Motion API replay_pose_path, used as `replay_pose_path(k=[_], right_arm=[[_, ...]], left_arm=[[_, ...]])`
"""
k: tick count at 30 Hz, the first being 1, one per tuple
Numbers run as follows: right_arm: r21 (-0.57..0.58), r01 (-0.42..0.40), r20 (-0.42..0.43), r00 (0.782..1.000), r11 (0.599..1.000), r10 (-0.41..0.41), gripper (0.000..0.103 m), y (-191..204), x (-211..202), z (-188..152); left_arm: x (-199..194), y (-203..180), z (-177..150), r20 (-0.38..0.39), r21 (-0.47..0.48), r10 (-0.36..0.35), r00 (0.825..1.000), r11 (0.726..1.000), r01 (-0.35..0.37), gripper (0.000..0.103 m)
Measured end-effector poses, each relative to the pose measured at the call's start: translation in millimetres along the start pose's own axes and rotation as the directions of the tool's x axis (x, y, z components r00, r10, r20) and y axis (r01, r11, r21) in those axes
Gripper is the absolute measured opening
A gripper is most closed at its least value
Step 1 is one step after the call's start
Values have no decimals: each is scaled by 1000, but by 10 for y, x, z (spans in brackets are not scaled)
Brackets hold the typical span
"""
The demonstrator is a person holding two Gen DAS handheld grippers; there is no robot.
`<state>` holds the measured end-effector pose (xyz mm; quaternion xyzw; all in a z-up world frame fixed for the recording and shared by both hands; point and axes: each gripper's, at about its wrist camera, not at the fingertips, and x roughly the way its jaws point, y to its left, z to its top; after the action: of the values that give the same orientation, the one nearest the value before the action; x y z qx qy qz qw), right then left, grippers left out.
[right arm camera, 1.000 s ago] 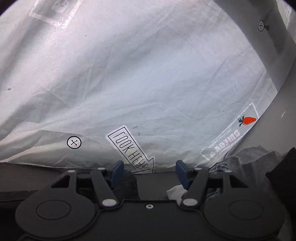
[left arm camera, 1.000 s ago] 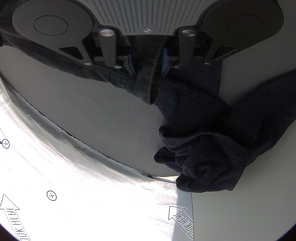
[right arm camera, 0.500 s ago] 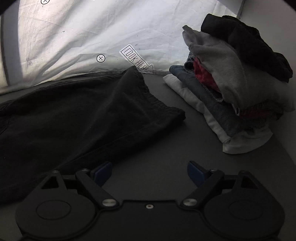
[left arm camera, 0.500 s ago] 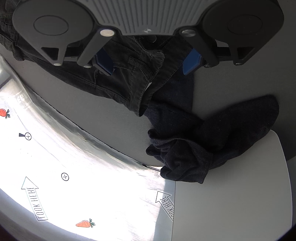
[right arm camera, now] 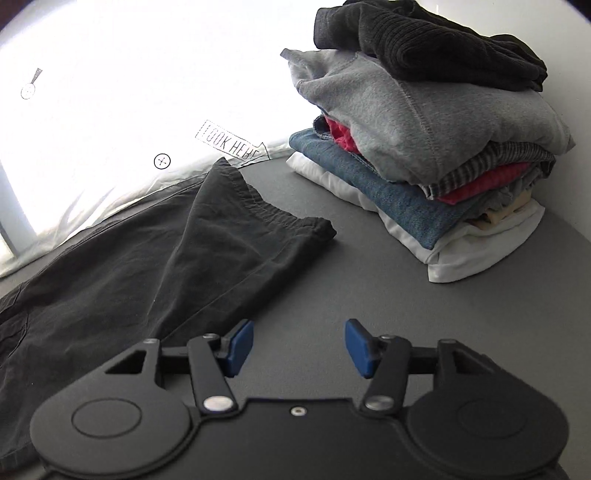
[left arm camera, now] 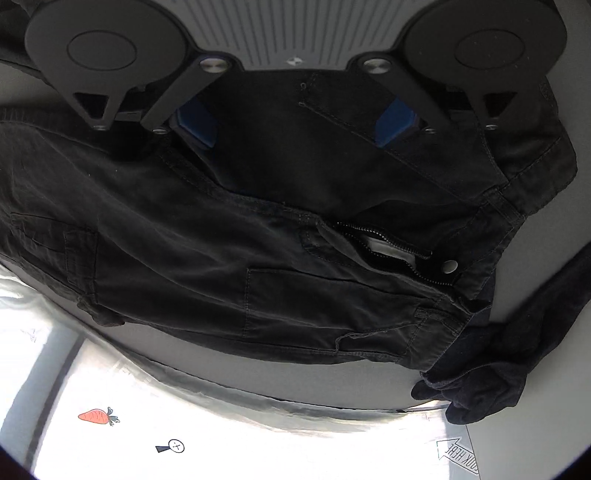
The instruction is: Fold clothes
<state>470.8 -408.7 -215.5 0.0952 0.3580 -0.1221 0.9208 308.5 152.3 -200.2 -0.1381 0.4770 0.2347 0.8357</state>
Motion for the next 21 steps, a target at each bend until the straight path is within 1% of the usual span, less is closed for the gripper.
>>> replay_pose_path(k=[1, 3, 4, 5, 6, 7, 9, 10, 11, 12, 13, 15, 18, 19, 20, 21], right_arm=[[14, -10, 2, 1000, 1000, 10, 29, -5, 86, 66], [46, -15, 4, 1000, 999, 15, 30, -42, 286, 194], [64, -18, 1, 1000, 998, 18, 30, -64, 397, 255], [84, -16, -4, 1000, 996, 16, 30, -89, 515, 315], [106, -5, -8, 1000, 994, 6, 36, -110, 631, 364], [128, 11, -11, 1000, 992, -10, 48, -124, 741, 405], [161, 50, -9, 999, 986, -49, 54, -140, 905, 447], [168, 51, -1, 999, 984, -51, 56, -143, 944, 449], [176, 51, 8, 999, 983, -54, 55, -146, 982, 451], [183, 52, 17, 998, 982, -56, 34, -149, 1021, 453], [192, 51, 30, 998, 980, -58, 7, -161, 1017, 456], [201, 50, 85, 994, 978, -68, 5, -216, 865, 455], [159, 86, 135, 985, 984, -108, 6, -306, 668, 407], [137, 110, 130, 983, 984, -128, 7, -329, 663, 373], [119, 131, 99, 985, 984, -143, 8, -347, 713, 335], [108, 144, 64, 986, 984, -152, 15, -371, 758, 305]], left_arm=[[48, -50, -54, -7, 4, 22, 1000, 1000, -22, 94], [126, -113, -134, -15, 0, 74, 997, 997, -74, 98], [142, -118, -144, -9, -10, 90, 996, 996, -90, 103], [157, -108, -145, -11, -24, 92, 996, 995, -93, 103], [164, -85, -136, -16, -42, 85, 996, 995, -85, 103], [170, -80, -122, -20, -46, 84, 996, 995, -85, 103], [181, -73, -101, -26, -52, 84, 996, 995, -85, 103], [181, -83, -103, -25, -51, 87, 996, 995, -88, 103], [181, -93, -108, -24, -52, 89, 996, 995, -90, 103], [182, -103, -117, -24, -55, 88, 996, 994, -90, 103], [185, -104, -120, -24, -58, 87, 996, 994, -89, 103], [190, -104, -115, -29, -61, 85, 996, 994, -87, 103], [210, -92, -91, -42, -64, 83, 996, 994, -86, 103], [215, -88, -92, -40, -64, 82, 996, 994, -85, 103], [218, -84, -96, -36, -63, 81, 996, 995, -83, 103], [222, -80, -99, -33, -61, 80, 996, 995, -82, 103]])
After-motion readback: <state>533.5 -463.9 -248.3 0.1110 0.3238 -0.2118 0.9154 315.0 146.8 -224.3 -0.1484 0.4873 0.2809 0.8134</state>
